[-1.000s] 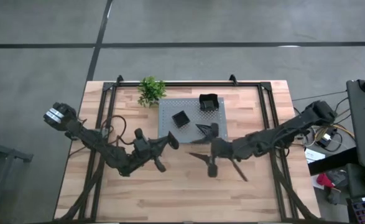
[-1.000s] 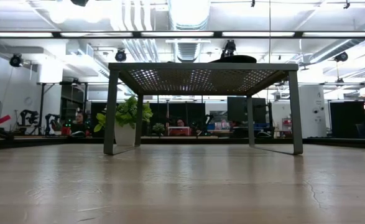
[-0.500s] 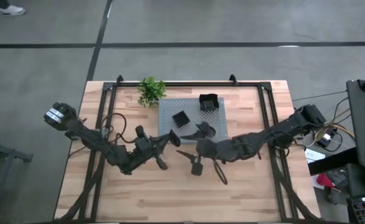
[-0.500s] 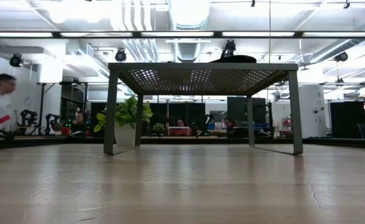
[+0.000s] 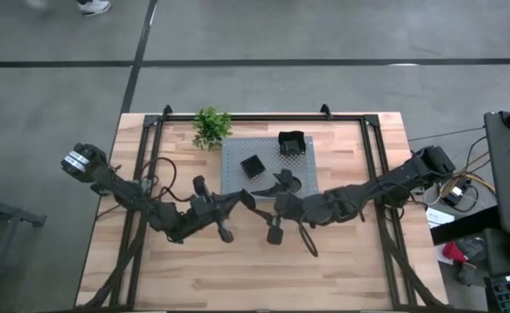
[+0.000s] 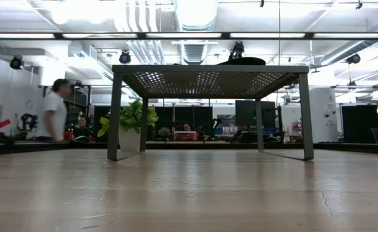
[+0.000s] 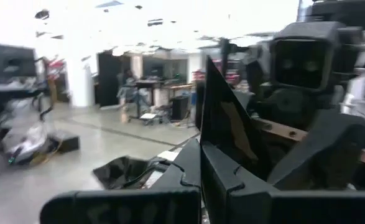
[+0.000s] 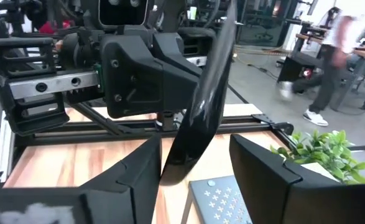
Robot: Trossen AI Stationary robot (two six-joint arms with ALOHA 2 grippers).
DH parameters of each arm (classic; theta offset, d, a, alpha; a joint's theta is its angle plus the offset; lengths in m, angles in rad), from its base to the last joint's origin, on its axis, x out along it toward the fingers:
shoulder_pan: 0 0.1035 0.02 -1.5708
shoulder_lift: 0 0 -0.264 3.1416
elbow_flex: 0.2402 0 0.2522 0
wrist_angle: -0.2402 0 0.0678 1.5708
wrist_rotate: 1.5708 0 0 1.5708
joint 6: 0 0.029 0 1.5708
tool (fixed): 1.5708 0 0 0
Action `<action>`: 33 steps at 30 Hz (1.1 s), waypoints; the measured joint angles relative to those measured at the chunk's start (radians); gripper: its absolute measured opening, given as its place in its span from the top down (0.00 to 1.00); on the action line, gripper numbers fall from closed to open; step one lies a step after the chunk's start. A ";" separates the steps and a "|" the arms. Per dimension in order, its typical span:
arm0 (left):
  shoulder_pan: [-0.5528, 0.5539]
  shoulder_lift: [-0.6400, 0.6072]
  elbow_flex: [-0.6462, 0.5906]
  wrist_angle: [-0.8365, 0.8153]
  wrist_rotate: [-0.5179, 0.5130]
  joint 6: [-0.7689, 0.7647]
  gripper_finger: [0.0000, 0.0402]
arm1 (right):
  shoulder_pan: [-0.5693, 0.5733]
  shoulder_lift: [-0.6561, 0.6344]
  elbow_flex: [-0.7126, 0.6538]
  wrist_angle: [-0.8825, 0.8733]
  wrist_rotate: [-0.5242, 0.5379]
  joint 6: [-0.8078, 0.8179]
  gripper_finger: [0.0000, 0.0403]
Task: Pick & Place Mini shaped plates
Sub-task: Stack the black drop-shaped plate on top of the black drop-shaped plate on the shelf
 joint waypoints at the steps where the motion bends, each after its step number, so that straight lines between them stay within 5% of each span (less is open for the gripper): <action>1: 0.000 0.000 0.000 0.000 0.024 0.016 1.00 | 0.000 0.000 0.000 -0.001 -0.002 0.000 0.55; 6: 0.000 0.000 0.000 0.011 0.121 0.037 0.99 | 0.002 0.000 0.000 0.000 -0.006 -0.002 0.62; 24: 0.000 0.000 0.000 0.012 0.192 0.044 0.94 | 0.002 -0.060 -0.001 -0.095 -0.011 -0.004 0.92; 33: -0.004 0.001 -0.005 -0.001 0.199 0.025 0.80 | -0.008 -0.188 0.018 -0.432 -0.053 0.118 0.95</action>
